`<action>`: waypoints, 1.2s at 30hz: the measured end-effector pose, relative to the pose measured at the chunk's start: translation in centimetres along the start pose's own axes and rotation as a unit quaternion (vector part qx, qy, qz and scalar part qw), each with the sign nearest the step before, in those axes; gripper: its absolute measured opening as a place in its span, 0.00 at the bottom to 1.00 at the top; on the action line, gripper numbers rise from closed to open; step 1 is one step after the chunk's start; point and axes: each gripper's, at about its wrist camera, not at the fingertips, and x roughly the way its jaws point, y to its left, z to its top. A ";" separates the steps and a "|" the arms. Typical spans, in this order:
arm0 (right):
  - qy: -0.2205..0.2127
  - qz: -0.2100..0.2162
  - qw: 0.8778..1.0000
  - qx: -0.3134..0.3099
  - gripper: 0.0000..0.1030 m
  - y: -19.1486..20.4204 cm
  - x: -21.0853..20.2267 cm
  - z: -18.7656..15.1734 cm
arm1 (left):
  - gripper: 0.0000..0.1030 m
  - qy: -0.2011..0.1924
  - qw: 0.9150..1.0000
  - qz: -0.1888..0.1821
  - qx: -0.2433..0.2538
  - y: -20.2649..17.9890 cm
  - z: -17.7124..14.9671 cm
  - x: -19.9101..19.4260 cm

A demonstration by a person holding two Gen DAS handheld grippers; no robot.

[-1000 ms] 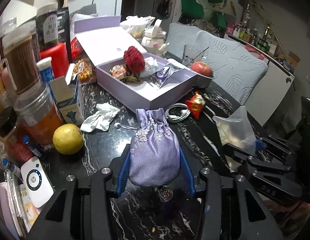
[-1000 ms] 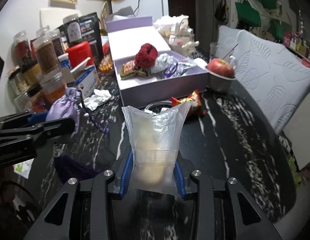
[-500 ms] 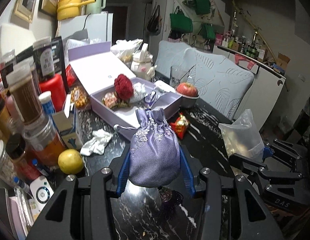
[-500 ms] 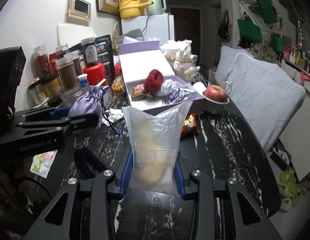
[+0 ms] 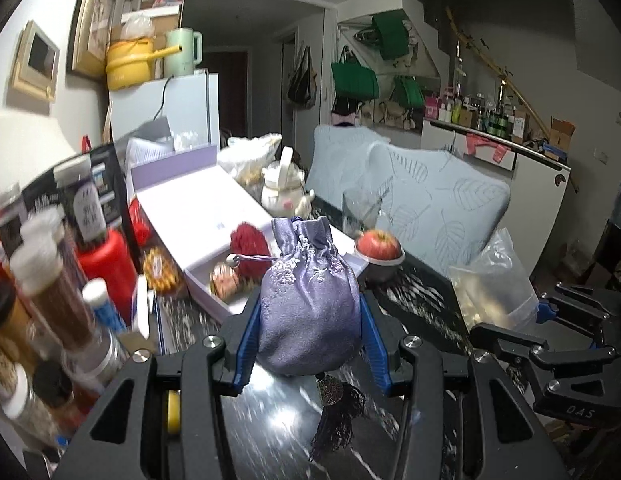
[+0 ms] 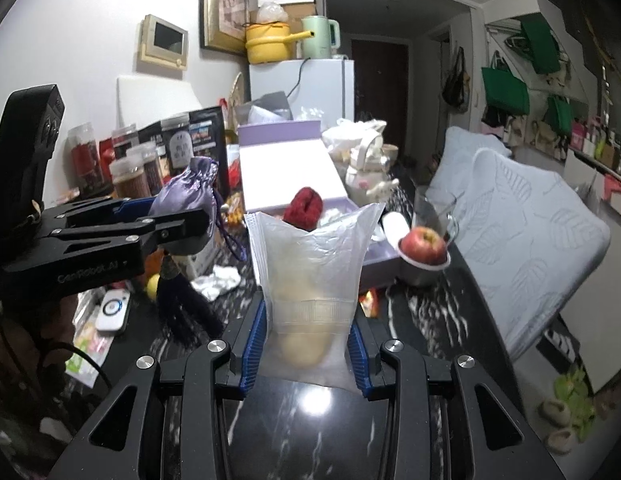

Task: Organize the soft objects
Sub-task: 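Lift both held items and carry them over the gift box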

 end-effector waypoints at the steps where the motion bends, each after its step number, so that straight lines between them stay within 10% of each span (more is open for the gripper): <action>1: -0.002 0.001 1.000 -0.001 0.36 -0.2 0.2 0.4 | 0.45 -0.005 1.000 0.001 0.001 0.1 0.6 0.2; 19: -0.010 0.001 1.000 -0.023 0.36 -3.6 7.9 6.6 | 0.45 -0.055 0.996 0.073 0.015 3.9 8.4 9.2; 36: 0.028 0.008 0.999 -0.015 0.36 -5.7 18.7 8.5 | 0.45 0.011 0.989 0.147 -0.027 10.2 7.1 20.9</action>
